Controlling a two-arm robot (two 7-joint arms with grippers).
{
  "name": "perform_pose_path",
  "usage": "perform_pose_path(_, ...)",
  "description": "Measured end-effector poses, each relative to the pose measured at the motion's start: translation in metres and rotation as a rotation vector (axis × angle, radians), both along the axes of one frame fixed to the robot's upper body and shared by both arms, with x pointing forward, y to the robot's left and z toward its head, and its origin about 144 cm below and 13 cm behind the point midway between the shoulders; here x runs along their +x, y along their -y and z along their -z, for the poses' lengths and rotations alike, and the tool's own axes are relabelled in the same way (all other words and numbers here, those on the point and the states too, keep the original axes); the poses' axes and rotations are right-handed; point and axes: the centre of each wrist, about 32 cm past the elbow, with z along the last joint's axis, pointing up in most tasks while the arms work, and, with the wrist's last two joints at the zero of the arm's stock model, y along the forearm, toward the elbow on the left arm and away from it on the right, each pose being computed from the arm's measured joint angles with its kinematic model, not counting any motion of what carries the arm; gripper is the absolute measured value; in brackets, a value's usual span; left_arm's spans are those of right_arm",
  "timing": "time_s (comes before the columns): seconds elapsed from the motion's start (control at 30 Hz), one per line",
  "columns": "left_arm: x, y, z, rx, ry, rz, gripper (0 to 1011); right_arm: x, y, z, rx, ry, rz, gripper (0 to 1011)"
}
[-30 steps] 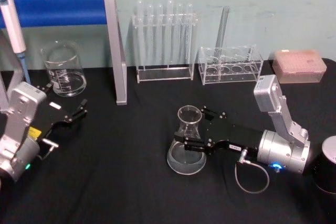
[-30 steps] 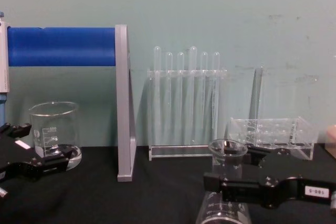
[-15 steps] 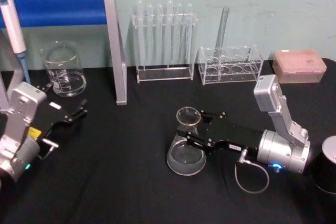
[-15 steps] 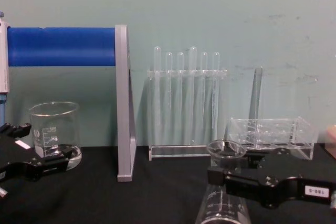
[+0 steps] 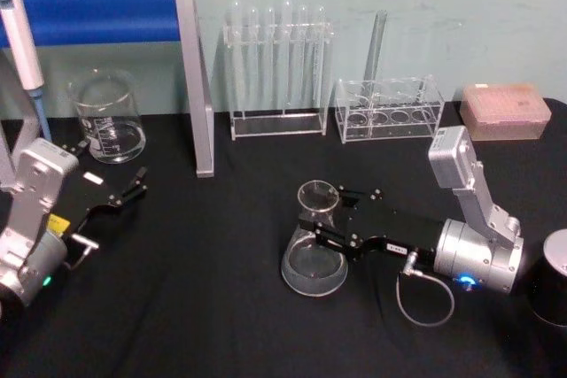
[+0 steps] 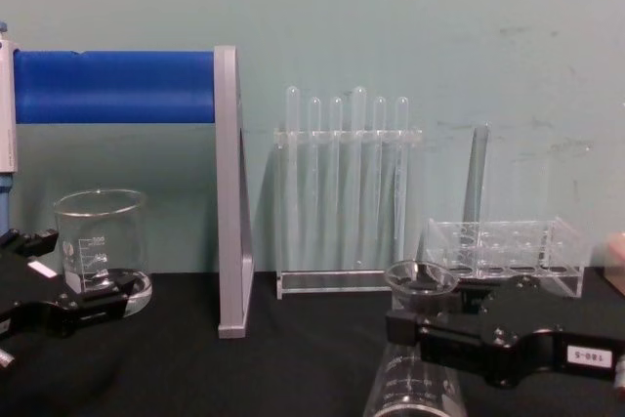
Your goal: Grasp the erlenmeyer flask with one hand, shake it three times, then place it back.
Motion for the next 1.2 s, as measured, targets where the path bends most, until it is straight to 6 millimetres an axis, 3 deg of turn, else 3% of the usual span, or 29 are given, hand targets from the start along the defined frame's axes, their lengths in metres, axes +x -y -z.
perform_pose_path(0.4, 0.000, 0.000, 0.000, 0.000, 0.000, 0.000, 1001, -0.004, -0.002, -0.002, 0.006, 0.009, 0.001, 456)
perform_pose_path(0.6, 0.000, 0.000, 0.000, 0.000, 0.000, 0.000, 1001, -0.011, -0.009, -0.018, 0.036, 0.040, 0.039, 456)
perform_pose_path(0.93, 0.000, 0.000, 0.000, 0.000, 0.000, 0.000, 1001, -0.033, -0.016, -0.046, 0.108, 0.086, 0.224, 456)
perform_pose_path(1.2, 0.000, 0.000, 0.000, 0.000, 0.000, 0.000, 1001, -0.048, -0.018, -0.054, 0.153, 0.085, 0.386, 456)
